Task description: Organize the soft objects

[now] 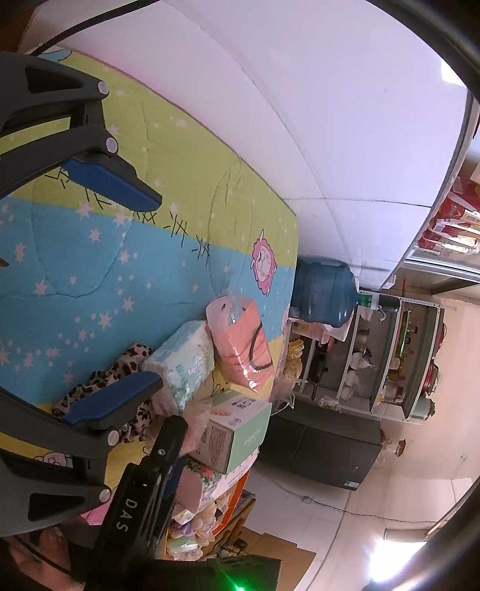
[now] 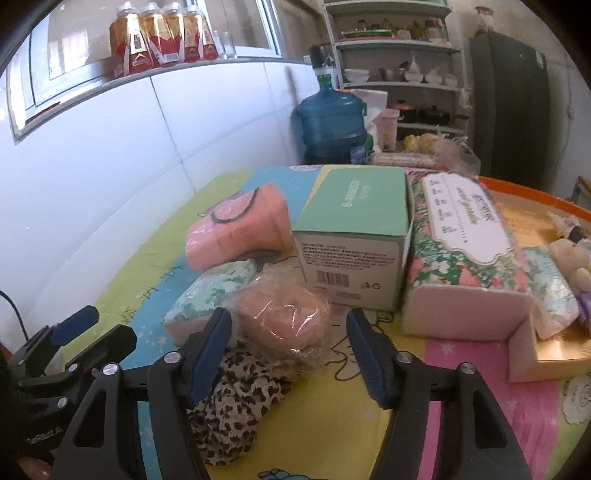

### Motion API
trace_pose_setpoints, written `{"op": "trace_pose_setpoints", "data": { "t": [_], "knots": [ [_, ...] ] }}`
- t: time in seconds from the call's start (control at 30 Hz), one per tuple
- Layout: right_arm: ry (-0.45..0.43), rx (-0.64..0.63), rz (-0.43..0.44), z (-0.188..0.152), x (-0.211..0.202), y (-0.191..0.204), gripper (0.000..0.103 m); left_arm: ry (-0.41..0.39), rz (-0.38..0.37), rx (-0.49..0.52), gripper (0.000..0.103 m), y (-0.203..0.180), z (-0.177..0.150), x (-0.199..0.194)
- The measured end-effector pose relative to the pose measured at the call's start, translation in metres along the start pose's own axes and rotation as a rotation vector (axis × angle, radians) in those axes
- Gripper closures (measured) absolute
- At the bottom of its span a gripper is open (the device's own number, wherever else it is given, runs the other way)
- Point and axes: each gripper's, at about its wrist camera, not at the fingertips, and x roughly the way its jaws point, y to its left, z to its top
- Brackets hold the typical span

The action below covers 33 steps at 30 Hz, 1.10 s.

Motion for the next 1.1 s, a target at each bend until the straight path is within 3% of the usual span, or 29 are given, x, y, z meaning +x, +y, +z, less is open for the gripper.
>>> {"op": "trace_pose_setpoints", "data": {
  "t": [0.2,0.37,0.57,0.8,0.97,1.1],
  "knots": [
    [-0.048,0.020,0.020,-0.002,-0.016,-0.004,0.051,0.014,-0.054,0.008,0.015,-0.012,0.009,0.005],
    [-0.144,0.047,0.000,-0.006,-0.055,-0.013,0.051,0.059,-0.107,0.026,0.015,-0.032,0.020,0.021],
    [-0.188,0.053,-0.018,-0.006,-0.080,-0.023,0.051,0.123,-0.099,0.038,0.015,-0.052,0.026,0.046],
    [-0.184,0.057,0.010,-0.012,-0.083,-0.030,0.051,0.163,-0.038,0.035,0.016,-0.057,0.026,0.068],
    [-0.167,0.058,0.035,-0.015,-0.077,-0.033,0.051,0.171,-0.047,-0.027,0.045,-0.048,0.025,0.072],
    [-0.142,0.059,0.050,-0.016,-0.068,-0.036,0.051,0.139,-0.063,-0.062,0.047,-0.040,0.025,0.063]
  ]
}}
